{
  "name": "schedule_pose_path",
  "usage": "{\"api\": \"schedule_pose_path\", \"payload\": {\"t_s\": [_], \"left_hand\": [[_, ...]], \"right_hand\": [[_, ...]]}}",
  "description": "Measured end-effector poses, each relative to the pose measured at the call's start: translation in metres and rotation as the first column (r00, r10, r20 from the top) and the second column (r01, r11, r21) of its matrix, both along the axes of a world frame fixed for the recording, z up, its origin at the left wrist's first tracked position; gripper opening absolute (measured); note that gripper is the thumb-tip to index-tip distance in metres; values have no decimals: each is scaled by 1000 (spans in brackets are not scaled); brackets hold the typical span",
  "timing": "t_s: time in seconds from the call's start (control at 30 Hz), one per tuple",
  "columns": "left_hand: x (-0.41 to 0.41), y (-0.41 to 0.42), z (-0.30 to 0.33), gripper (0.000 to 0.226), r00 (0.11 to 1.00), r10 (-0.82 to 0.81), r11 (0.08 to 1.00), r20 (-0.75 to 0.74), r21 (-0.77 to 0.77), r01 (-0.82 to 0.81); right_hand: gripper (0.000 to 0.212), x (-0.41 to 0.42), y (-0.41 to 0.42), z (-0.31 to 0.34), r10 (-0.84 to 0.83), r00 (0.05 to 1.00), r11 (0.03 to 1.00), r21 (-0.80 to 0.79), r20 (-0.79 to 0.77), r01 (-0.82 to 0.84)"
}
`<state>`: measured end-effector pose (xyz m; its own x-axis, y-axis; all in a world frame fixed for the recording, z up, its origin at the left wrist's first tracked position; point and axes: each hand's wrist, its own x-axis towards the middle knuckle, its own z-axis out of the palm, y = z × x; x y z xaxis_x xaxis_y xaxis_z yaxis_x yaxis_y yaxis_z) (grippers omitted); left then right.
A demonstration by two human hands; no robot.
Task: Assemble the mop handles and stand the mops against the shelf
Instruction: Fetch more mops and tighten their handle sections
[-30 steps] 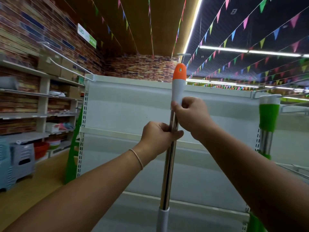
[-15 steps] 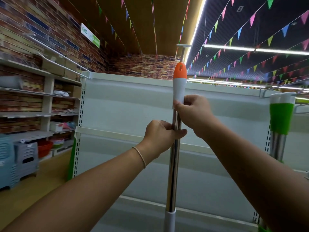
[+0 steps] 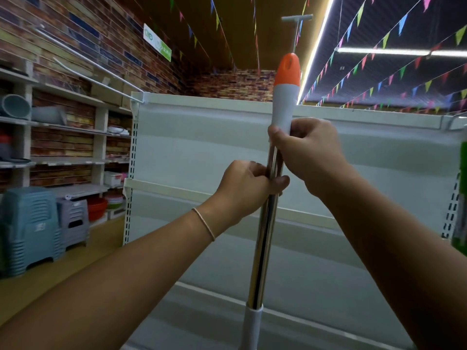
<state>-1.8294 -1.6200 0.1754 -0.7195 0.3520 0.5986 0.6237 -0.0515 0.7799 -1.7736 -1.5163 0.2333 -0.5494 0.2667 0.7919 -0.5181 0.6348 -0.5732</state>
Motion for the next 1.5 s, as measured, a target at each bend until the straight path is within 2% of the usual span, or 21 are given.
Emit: {"api": "schedule_pose_path", "payload": {"t_s": [0.13,0.23,0.5,1.13,1.37,1.5], "left_hand": [[-7,-13,-2,10,995,-94,995,34,-31,95],[-8,-17,-3,9,994,-102,994,32,-44,103],[4,-15,1,13,1000,4,999,-9,-46,-4],[25,-16,6,15,997,73,993,1,-95,-73],[29,-10,3,32,987,145,980,-67,-132,-152],[26,-10,3,26,992,123,981,-34,-146,-127]], "right_hand": [[18,-3,-1,-7,56,998,998,9,20,-56],[18,-3,-2,-10,90,995,996,8,32,-90],[17,1,-2,0,129,990,992,-23,52,-128],[18,21,-14,3,87,990,995,-47,107,-83],[20,21,-13,1,77,987,996,-56,142,-70],[18,19,-11,0,68,987,997,-48,144,-62]]}}
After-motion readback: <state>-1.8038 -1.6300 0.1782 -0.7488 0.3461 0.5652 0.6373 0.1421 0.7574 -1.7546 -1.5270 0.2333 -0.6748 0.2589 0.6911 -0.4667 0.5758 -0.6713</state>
